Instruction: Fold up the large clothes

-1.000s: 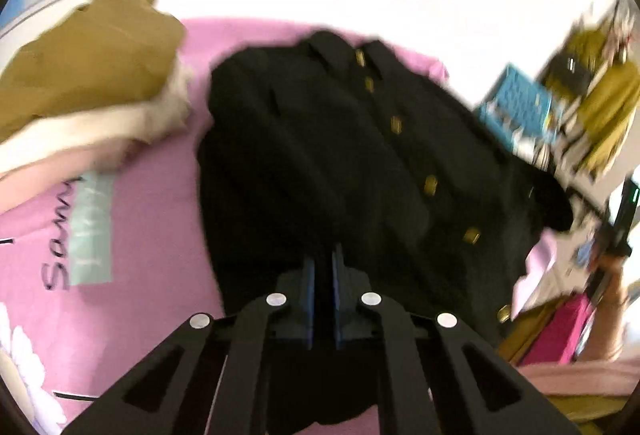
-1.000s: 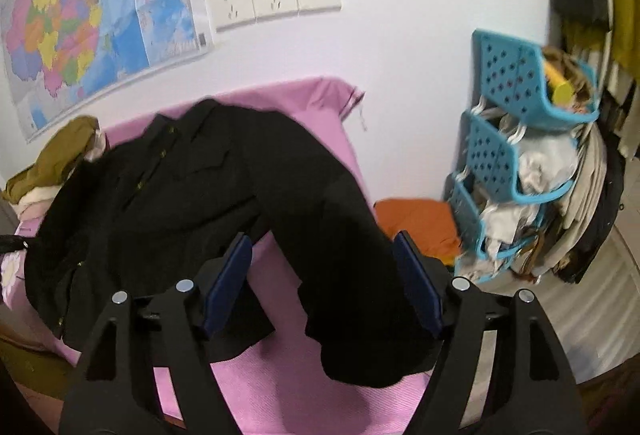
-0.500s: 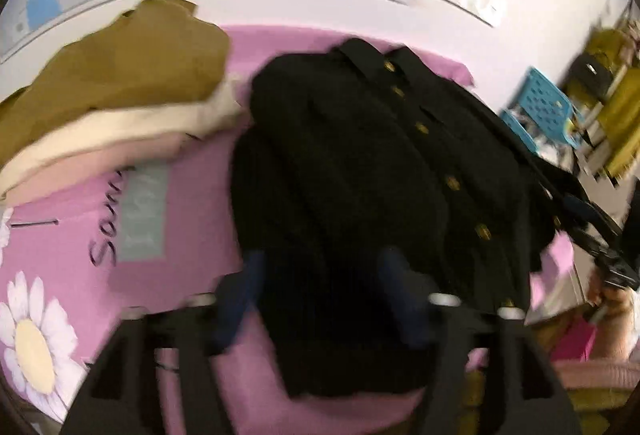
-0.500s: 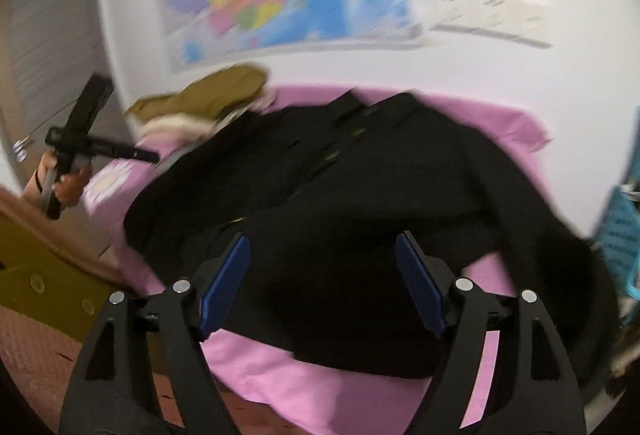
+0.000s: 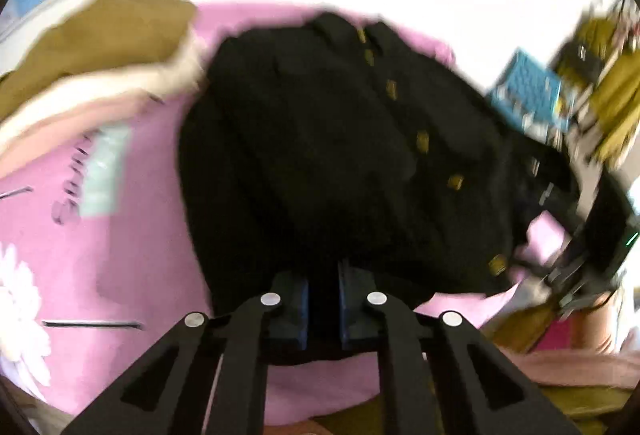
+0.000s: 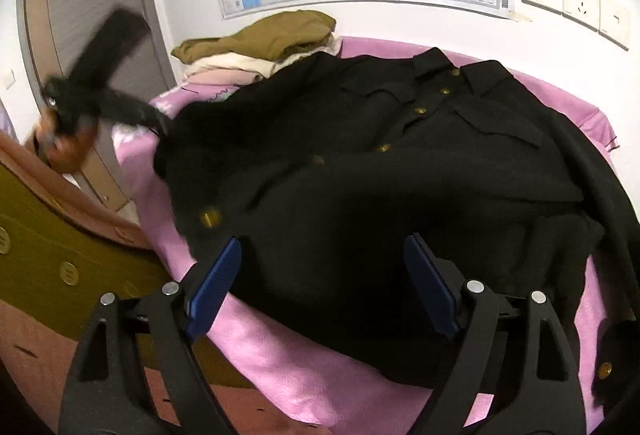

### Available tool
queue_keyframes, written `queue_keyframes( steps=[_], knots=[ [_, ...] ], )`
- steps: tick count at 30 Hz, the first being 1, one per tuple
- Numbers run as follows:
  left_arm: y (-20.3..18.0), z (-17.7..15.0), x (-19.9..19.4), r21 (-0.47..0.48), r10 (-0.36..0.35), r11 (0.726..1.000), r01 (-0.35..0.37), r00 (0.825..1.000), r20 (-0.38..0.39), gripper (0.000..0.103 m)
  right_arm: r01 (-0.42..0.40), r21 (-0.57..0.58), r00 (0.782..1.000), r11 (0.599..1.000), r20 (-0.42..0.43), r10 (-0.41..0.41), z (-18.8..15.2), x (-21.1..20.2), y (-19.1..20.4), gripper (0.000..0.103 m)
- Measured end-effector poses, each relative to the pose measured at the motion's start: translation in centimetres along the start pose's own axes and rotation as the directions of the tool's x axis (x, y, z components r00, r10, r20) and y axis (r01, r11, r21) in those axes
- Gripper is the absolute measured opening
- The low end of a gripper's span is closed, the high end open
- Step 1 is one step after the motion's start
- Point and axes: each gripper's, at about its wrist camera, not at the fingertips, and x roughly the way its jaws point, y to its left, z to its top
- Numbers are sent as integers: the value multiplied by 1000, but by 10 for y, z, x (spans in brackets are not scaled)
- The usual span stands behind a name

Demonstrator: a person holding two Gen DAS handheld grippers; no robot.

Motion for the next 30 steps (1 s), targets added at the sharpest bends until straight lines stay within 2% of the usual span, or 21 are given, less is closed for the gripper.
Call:
queue_keyframes(
  steps=[3, 5, 7, 9, 10, 11, 12, 13, 14, 15, 16, 17, 18, 19, 20, 21, 22, 24, 26, 29, 30],
  knots=[
    [18, 14, -40, -52, 26, 998, -21, 995, 97, 5, 21, 9, 1000, 1000, -4, -21, -1, 1, -6, 82],
    [24, 22, -65, -78, 111, 992, -99, 980, 164, 5, 42, 22, 999, 999, -18, -41, -4, 4, -12, 82],
    [34, 25, -87, -105, 133, 988, -112, 967, 217, 5, 63, 39, 998, 997, -33, -62, -6, 6, -19, 82],
    [35, 23, -97, -93, 290, 957, -275, 921, 259, 5, 83, 51, 996, 995, -41, -81, -7, 5, -26, 80],
    [38, 22, -94, -87, 341, 940, -330, 904, 258, 6, 86, 71, 996, 994, -35, -84, -8, 1, -30, 80],
    [44, 22, -84, -95, 373, 928, -361, 902, 218, 8, 87, 88, 996, 992, -28, -85, -9, -3, -35, 80],
    [49, 19, -70, -93, 435, 900, -425, 885, 168, 16, 85, 106, 996, 991, -23, -83, -10, -8, -39, 80],
    [52, 15, -55, -85, 542, 841, -535, 830, 135, 21, 88, 126, 996, 988, -11, -87, -12, -15, -44, 80],
    [52, 12, -42, -75, 614, 789, -610, 782, 108, 28, 98, 147, 995, 984, 3, -100, -15, -23, -49, 80],
    [55, 6, -27, -52, 654, 757, -651, 754, 67, 50, 104, 167, 994, 980, 12, -107, -16, -29, -53, 80],
    [60, 4, -21, -43, 632, 775, -630, 774, 43, 61, 115, 222, 992, 968, 27, -124, -21, -40, -64, 80],
    [62, -1, -19, -69, 530, 847, -526, 846, 53, 61, 118, 262, 991, 958, 36, -132, -24, -46, -71, 81],
    [62, -7, -24, -102, 411, 910, -402, 907, 94, 61, 114, 319, 990, 941, 45, -135, -28, -52, -81, 81],
    [61, -9, -28, -105, 335, 940, -323, 935, 121, 68, 114, 386, 988, 915, 49, -143, -35, -59, -93, 82],
    [58, -14, -36, -80, 168, 984, -156, 972, 163, 76, 123, 419, 987, 900, 46, -156, -39, -63, -98, 84],
    [55, -18, -40, -55, 65, 997, -56, 979, 191, 85, 147, 454, 983, 879, 31, -180, -45, -64, -105, 84],
    [51, -19, -42, -39, 46, 999, -38, 977, 208, 85, 178, 475, 977, 862, 17, -211, -49, -65, -110, 85],
    [39, -23, -37, 22, 69, 997, -74, 979, 191, 85, 172, 511, 978, 842, 14, -208, -55, -62, -118, 85],
    [32, -30, -25, 89, -6, 996, -6, 991, 134, 86, 152, 521, 982, 840, 15, -187, -56, -55, -122, 85],
    [24, -38, 3, 137, 2, 990, -10, 998, 55, 91, 163, 481, 982, 862, 8, -190, -52, -42, -118, 84],
    [25, -42, 14, 128, -7, 992, 4, 1000, 27, 92, 154, 465, 984, 872, 11, -179, -50, -38, -117, 71]
  ],
)
